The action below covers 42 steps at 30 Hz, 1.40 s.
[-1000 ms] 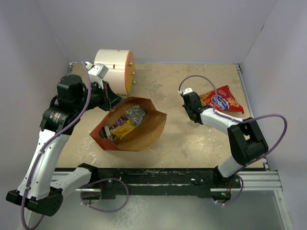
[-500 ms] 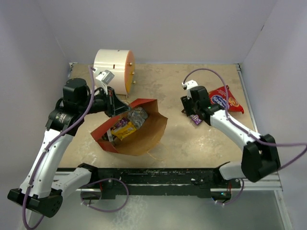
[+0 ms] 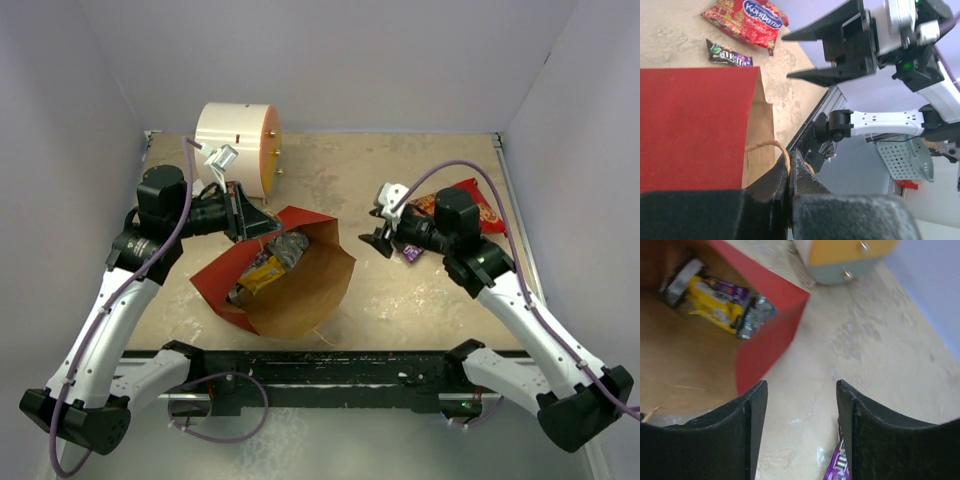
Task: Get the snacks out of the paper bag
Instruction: Take out the snack from the paper bag.
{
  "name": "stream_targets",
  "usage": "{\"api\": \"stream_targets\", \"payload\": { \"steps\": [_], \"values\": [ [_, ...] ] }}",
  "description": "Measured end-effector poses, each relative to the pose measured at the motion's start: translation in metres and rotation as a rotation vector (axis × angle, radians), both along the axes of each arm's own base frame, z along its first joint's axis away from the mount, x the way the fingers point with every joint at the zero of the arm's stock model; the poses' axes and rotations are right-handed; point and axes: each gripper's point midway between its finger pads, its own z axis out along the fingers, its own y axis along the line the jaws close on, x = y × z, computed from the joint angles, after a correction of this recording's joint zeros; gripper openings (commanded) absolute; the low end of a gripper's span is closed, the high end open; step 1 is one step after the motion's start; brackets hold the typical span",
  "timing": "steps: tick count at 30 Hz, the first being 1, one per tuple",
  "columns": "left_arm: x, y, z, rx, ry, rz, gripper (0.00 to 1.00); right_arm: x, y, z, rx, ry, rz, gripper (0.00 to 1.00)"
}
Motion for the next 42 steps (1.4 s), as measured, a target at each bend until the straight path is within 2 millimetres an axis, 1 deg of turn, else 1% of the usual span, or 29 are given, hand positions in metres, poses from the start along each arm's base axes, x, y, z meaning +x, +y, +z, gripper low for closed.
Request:
{"api": "stream_targets", "payload": {
  "steps": [2,4,5,7,11,14,16,18,20,24,28,31,35,39,42],
  "values": [
    [0.002,-0.002,0.005,-0.033,0.008,0.003,0.00,-0.020,0.014,0.004,-0.013,-0.046,0.120,0.56],
    [0.003,-0.004,0.007,-0.062,0.021,0.007,0.00,-0.039,0.030,0.003,-0.033,-0.079,0.228,0.54],
    [0.003,-0.005,0.007,-0.073,0.028,0.008,0.00,-0.052,0.041,0.000,-0.044,-0.092,0.297,0.52],
    [0.004,-0.006,0.007,-0.086,0.041,0.012,0.00,-0.074,0.059,-0.009,-0.062,-0.105,0.416,0.51],
    [0.003,-0.007,0.006,-0.092,0.059,0.010,0.00,-0.107,0.088,-0.035,-0.109,-0.131,0.584,0.51],
    [0.002,-0.007,0.006,-0.096,0.068,0.006,0.00,-0.121,0.109,-0.054,-0.148,-0.160,0.668,0.51],
    [0.001,-0.007,0.006,-0.097,0.069,0.004,0.00,-0.125,0.123,-0.066,-0.175,-0.184,0.708,0.54],
    [0.001,-0.007,0.006,-0.097,0.070,0.003,0.00,-0.123,0.138,-0.080,-0.206,-0.212,0.736,0.57],
    [0.001,-0.007,0.007,-0.097,0.069,0.002,0.00,-0.117,0.148,-0.093,-0.231,-0.236,0.743,0.58],
    [0.000,-0.007,0.008,-0.098,0.062,0.003,0.00,-0.099,0.168,-0.124,-0.295,-0.270,0.758,0.60],
    [-0.001,-0.006,0.009,-0.096,0.046,0.003,0.00,-0.081,0.186,-0.145,-0.335,-0.306,0.761,0.61],
    [-0.001,-0.006,0.009,-0.090,0.033,0.001,0.00,-0.069,0.198,-0.155,-0.351,-0.334,0.751,0.65],
    [0.000,-0.005,0.008,-0.079,0.017,-0.003,0.00,-0.057,0.211,-0.167,-0.361,-0.367,0.737,0.66],
    [0.004,-0.006,0.013,-0.056,-0.014,-0.015,0.00,-0.043,0.231,-0.172,-0.349,-0.408,0.727,0.67],
    [0.005,-0.006,0.017,-0.047,-0.032,-0.027,0.00,-0.036,0.239,-0.175,-0.347,-0.425,0.720,0.67]
  ]
}}
